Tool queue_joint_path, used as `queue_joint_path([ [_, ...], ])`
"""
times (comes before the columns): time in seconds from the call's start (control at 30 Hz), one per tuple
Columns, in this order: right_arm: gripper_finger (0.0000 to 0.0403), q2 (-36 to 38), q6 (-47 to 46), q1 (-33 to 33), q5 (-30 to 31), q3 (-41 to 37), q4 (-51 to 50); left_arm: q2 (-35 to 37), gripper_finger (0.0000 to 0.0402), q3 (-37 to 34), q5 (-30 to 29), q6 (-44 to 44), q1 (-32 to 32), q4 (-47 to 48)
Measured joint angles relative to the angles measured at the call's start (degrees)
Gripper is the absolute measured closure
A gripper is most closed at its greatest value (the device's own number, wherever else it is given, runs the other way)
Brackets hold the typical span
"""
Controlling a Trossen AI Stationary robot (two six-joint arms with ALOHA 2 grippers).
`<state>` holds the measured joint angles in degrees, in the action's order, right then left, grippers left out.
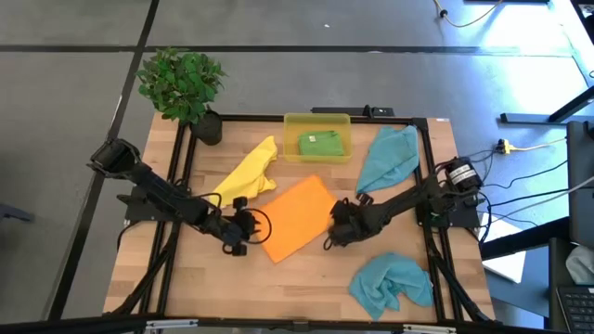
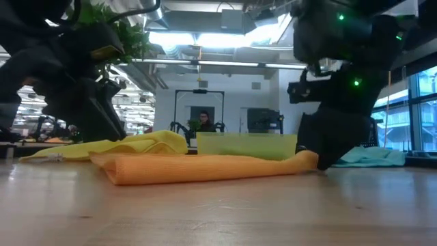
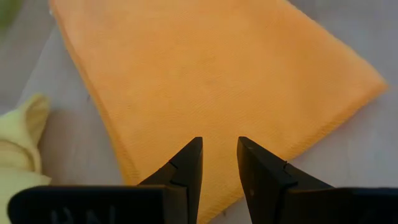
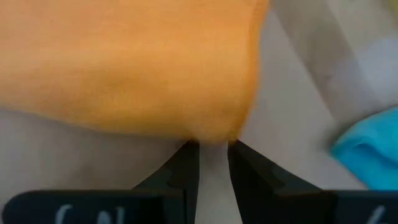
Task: Fold microfiber towels
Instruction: Fold the orange microfiber cloth
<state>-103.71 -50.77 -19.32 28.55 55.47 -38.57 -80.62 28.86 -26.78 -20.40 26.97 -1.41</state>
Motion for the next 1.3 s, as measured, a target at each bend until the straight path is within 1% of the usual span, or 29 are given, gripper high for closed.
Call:
queue_joint_path([
  [0.1, 0.0316, 3.32, 0.09, -0.1, 0.1, 0.05, -0.82, 0.77, 0.031, 0.02, -1.91, 0.04, -0.07, 2.35],
  [0.23, 0.0316, 6.67, 0.71, -1.66, 0.52, 0.08, -0.04, 1.68, 0.031, 0.02, -8.36, 0.07, -0.42, 6.86],
  [0.3, 0.0316, 7.35, 1.05, -2.57, 0.01, 0.15, 1.75, 1.66, 0.031, 0.02, -8.78, 0.08, -1.57, 8.47],
  [0.47, 0.0316, 6.43, 1.37, -4.01, -3.3, 0.26, 7.88, 0.24, 0.031, 0.04, -5.57, 0.06, -5.91, 10.33],
  [0.57, 0.0316, 5.86, -0.41, -4.18, -4.2, 0.26, 6.61, 0.29, 0.031, 0.04, -5.55, 0.04, -8.05, 11.32],
  [0.63, 0.0316, 5.86, -2.84, -4.2, -3.9, 0.26, 2.88, 0.28, 0.031, 0.02, -5.57, 0.04, -9.3, 11.61],
  [0.7, 0.0316, 5.86, -4.09, -4.21, -3.12, 0.23, 1.7, 0.28, 0.031, 0.04, -5.57, 0.25, -10.12, 11.57],
  [0.87, 0.0316, 5.86, -2.81, -4.18, -3.1, 0.32, 7.43, 0.28, 0.031, 0.04, -4.1, 1.48, -12.04, 12.66],
  [1.03, 0.0316, 5.07, -4.25, -4.12, -3.09, 0.32, 7.93, 0.28, 0.031, 0.04, 0.13, 1.48, -12.55, 12.97],
  [1.3, 0.0316, -1.03, -2.4, -0.31, -4.25, 0.51, 8.02, 0.26, 0.031, 0.04, 5.93, 0.67, -12.28, 12.85],
])
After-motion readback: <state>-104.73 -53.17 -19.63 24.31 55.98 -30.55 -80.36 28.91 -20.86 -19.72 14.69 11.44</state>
